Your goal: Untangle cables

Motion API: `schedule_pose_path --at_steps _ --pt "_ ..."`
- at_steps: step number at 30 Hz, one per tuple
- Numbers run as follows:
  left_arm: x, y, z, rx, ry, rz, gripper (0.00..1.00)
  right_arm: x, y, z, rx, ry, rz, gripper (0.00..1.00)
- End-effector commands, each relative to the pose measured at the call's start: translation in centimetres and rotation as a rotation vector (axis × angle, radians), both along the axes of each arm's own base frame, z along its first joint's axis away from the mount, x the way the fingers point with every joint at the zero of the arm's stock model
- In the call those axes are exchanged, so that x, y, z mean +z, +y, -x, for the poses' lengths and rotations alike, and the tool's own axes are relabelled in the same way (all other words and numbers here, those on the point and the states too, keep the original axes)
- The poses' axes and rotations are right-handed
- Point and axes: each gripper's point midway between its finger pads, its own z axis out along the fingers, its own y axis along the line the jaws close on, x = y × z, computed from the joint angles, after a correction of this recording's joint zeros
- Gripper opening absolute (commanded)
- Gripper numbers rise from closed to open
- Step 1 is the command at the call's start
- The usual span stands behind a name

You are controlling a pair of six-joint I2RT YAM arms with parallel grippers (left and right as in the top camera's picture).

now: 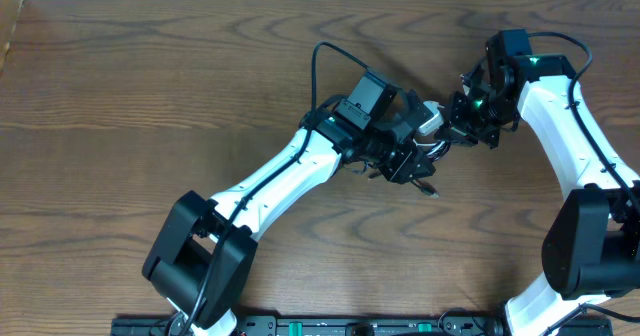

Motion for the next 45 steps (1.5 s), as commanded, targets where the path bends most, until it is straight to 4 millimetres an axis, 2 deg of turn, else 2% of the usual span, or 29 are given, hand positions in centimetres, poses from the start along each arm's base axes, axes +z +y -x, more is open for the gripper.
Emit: schedule_pose_path --at_steps 1,8,17,22,33,39,45 --pt "0.1 -0.7 -0.1 -0.025 -0.017 0.018 0.45 0.3 0.6 0.1 0.025 -0.006 -0.028 0.01" --pt "-1.5 -1.2 0.3 -0.038 0.006 -0.001 0.45 0.3 0.7 0.1 0.026 -0.006 -0.034 0.02" --pt "-3.4 -3.0 0.4 -0.069 -0.011 0.012 0.44 0.5 1.0 0.2 0.035 -0.007 -0.054 0.02" --pt "-3.9 -3.0 -0.8 -0.029 -0.056 -0.009 0.35 0.5 1.1 0.3 0.038 -0.006 -0.062 0.02" --pt "-4.6 -2.3 -4.3 0.097 -0.2 -0.097 0.34 1.9 3.1 0.4 0.071 -0.018 -0.199 0.01" --pt "-5.2 -2.6 -4.2 0.106 -0.182 -0.103 0.34 3.0 4.4 0.3 0.101 -0.04 -0.301 0.02" --pt "-7.0 -2.8 -4.0 0.097 -0.164 -0.121 0.33 5.7 6.7 0.8 0.153 -0.065 -0.503 0.01"
